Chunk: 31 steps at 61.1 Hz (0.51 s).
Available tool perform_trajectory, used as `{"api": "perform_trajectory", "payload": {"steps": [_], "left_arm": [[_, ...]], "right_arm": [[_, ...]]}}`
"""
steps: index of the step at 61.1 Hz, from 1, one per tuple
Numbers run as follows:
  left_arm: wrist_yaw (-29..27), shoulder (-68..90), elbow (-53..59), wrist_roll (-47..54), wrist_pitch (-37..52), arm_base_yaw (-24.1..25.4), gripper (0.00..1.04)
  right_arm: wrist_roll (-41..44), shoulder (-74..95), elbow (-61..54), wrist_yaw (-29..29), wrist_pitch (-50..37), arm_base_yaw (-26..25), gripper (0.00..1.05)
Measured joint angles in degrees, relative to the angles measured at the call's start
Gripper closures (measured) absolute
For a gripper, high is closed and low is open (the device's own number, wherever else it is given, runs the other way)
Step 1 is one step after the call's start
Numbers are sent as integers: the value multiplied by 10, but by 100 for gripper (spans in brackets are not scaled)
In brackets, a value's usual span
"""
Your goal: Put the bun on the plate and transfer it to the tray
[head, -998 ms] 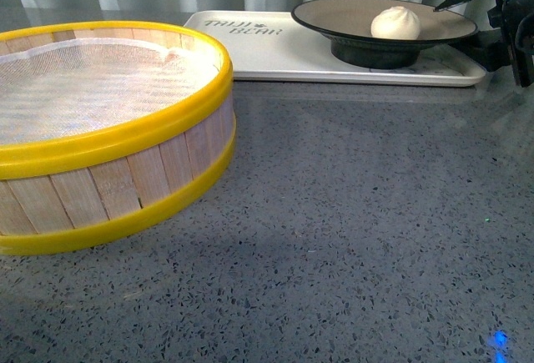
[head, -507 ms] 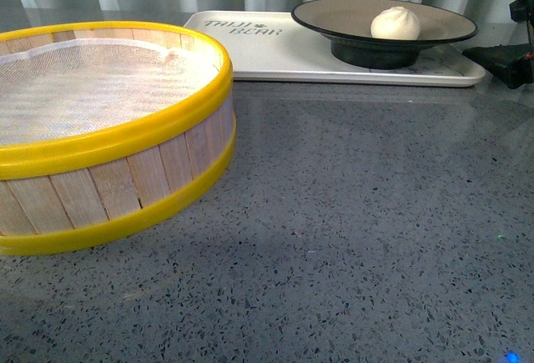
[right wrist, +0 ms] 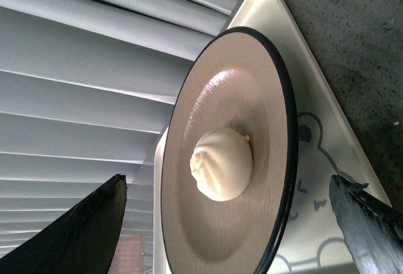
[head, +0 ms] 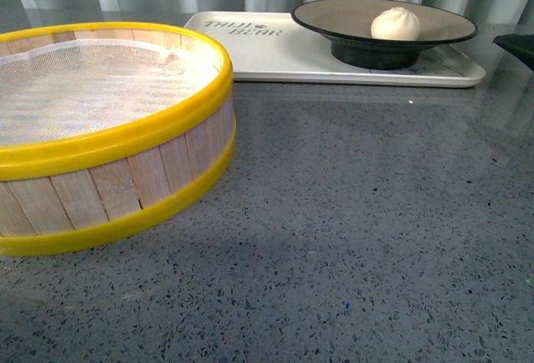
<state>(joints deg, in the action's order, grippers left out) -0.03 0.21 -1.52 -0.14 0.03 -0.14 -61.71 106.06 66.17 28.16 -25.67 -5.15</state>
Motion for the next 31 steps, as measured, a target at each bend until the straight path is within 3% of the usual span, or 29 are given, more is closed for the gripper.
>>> {"api": "perform_trajectory", "payload": {"steps": [5, 18, 25, 31], "left_arm": [[0, 0, 0, 0, 0, 0, 7], [0, 0, 0, 0, 0, 0, 7], [0, 0, 0, 0, 0, 0, 7], [0, 0, 0, 0, 0, 0, 7]], "right_arm": [[7, -40, -36, -23, 5, -8, 9], [94, -172, -136, -177, 24, -50, 9], [252, -309, -229, -298, -26, -89, 9], [344, -393, -275, -327, -41, -110, 9]]}}
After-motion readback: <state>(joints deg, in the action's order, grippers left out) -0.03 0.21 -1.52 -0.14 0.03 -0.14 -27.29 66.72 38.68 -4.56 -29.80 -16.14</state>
